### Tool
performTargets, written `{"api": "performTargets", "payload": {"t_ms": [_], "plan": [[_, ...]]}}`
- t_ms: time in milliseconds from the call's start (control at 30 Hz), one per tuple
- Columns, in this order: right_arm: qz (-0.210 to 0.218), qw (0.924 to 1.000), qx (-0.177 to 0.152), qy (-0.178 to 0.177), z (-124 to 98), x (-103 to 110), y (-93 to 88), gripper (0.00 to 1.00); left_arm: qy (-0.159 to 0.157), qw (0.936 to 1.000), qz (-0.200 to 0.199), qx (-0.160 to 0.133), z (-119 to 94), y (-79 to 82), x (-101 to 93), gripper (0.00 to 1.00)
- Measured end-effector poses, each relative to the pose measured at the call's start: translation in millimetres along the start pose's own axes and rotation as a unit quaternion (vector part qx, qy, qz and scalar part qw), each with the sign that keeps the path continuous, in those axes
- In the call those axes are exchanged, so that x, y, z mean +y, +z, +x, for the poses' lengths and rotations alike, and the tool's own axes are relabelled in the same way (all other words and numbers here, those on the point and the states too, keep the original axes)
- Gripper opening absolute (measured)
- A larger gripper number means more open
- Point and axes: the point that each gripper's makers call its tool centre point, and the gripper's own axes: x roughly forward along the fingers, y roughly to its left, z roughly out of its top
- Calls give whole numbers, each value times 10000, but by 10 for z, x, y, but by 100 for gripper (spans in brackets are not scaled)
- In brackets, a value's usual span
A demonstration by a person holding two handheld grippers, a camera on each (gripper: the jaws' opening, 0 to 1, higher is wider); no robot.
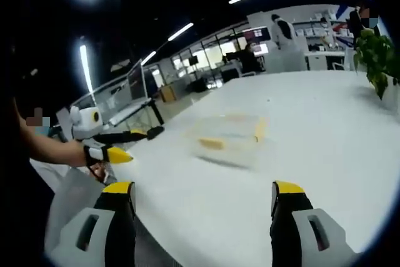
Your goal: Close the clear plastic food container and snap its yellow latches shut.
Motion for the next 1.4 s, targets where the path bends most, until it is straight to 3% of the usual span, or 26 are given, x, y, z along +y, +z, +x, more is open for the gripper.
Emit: {"api": "performTargets", "payload": {"t_ms": [167,267,367,467,633,900,1400], "plan": [[-133,9997,-189,-22,-49,44,97,91,69,10000,-52,-7,-72,9,7,86],[-238,9990,-376,-46,-111,79,190,92,123,9998,-74,-165,-150,82,-21,86],[-297,9986,-426,-138,-157,75,205,91,174,9995,158,-212,-184,83,-47,85],[-380,9976,-526,-232,-167,50,217,92,156,9995,74,-273,-169,83,-92,88],[-497,9961,-609,-406,-178,5,241,90,117,9990,408,-149,-121,27,-165,88],[-333,9973,-435,-490,-173,-75,160,84,103,9993,319,-163,-118,20,-147,87],[-394,9978,-323,-424,-144,-36,118,85,180,9990,398,1,-101,-46,-114,86]]}}
